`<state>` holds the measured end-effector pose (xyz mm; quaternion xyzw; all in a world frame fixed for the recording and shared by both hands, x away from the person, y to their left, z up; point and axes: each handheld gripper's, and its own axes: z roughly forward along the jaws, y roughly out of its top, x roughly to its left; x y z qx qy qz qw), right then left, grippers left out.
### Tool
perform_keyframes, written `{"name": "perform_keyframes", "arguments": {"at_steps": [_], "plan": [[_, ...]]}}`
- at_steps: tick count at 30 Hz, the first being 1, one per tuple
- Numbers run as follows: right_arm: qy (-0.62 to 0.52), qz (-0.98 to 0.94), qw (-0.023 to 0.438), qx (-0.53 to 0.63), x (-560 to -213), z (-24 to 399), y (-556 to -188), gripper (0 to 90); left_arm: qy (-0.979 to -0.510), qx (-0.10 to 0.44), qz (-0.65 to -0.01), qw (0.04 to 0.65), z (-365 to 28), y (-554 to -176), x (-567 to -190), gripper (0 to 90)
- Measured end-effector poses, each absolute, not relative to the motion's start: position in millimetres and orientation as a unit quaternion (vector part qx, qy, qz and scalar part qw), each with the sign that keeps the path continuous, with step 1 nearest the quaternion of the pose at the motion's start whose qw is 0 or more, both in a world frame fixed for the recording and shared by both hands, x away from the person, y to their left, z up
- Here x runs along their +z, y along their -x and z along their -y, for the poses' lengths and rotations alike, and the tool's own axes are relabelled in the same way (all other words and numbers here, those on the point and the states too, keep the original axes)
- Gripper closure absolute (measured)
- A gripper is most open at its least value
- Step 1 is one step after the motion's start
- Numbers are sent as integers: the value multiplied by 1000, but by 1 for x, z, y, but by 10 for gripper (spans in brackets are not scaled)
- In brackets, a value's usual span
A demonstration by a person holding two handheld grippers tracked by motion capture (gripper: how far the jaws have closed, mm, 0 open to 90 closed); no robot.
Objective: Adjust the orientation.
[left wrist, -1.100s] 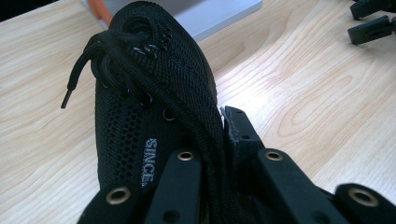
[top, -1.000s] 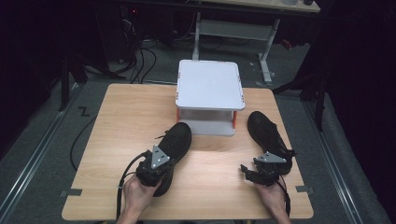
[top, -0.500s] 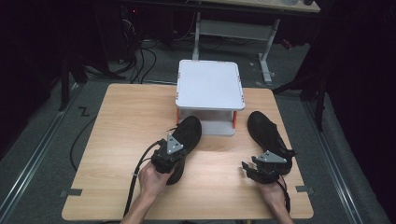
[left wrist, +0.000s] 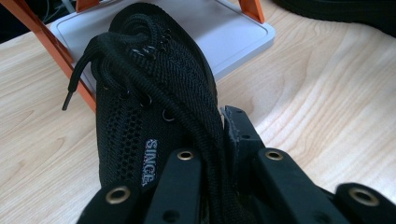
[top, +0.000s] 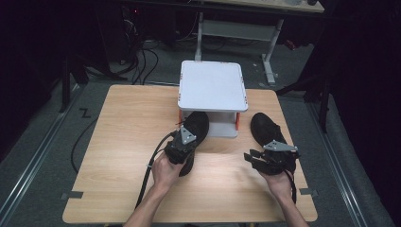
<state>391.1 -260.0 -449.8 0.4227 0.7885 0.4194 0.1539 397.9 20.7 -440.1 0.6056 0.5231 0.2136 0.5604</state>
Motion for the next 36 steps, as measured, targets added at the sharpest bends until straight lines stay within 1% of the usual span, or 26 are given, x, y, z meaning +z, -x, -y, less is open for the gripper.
{"name": "perform_keyframes", "arguments": {"at_steps": [6,10,15,26,30,36], "plan": [[-408,-785,160,439,-427,255,-401,631,-603,222,-528,555,-14,-409,-442,841],[-405,-782,180,438,-412,253,-410,630,-605,228,-530,549,-9,-417,-443,840],[-412,-775,189,441,-398,253,-422,632,-607,236,-534,539,-3,-425,-446,839],[-392,-763,223,463,-354,244,-445,699,-600,242,-547,531,1,-437,-451,839],[-389,-765,230,459,-345,235,-457,742,-596,247,-553,527,3,-441,-450,839],[-384,-774,242,442,-339,216,-479,767,-597,253,-556,520,7,-448,-452,839]]}}
